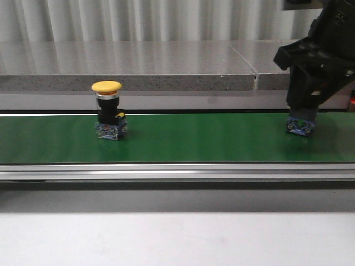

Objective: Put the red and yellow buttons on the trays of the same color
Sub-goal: 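Grasp the red button at the belt's end with the right gripper, then carry the red button into the red tray and open the right gripper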

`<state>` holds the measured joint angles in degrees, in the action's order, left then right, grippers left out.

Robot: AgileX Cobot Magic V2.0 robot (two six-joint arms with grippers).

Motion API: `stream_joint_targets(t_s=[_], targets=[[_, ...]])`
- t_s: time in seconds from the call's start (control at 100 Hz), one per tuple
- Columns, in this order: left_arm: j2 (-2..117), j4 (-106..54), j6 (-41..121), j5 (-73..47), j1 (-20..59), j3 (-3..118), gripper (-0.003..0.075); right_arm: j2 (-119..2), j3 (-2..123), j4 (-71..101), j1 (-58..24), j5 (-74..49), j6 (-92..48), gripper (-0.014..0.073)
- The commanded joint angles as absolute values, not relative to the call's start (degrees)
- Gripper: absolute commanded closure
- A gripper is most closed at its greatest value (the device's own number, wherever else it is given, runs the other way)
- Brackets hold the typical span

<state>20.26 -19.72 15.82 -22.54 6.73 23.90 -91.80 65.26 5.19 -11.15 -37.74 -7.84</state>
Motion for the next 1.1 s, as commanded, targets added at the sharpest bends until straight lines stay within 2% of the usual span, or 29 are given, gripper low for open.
stream_joint_targets(t_s=[0.0,0.05,0.27,0.45,0.68,0.86,1.09], targets=[[20.6,-20.5,15.9,-18.2,7.1,25.4,0.0740,-89.4,67.2,5.2,-11.2,-36.0,-8.3,0.0421],[20.6,-20.5,15.9,-18.2,7.1,25.4,0.0740,-89.1,67.4,5.2,-11.1,-36.6,-8.3,0.0445],[20.6,-20.5,15.9,-18.2,7.1,25.4,0.0740,-87.0,73.2,4.5,-5.8,-44.5,-8.3,0.0442],[20.6,-20.5,15.9,-18.2,7.1,25.4,0.0740,-86.8,80.6,3.9,4.9,-49.8,-8.3,0.0442],[20.6,-20.5,15.9,-18.2,7.1,25.4,0.0740,-87.6,85.3,3.9,19.4,-45.7,-8.3,0.0442],[20.6,-20.5,15.9,-18.2,7.1,25.4,0.0740,-93.9,91.1,3.9,25.0,-44.5,-8.4,0.0442],[20.6,-20.5,15.9,-18.2,7.1,25.4,0.0740,-106.3,104.0,3.9,25.8,-44.8,-9.4,0.0442]])
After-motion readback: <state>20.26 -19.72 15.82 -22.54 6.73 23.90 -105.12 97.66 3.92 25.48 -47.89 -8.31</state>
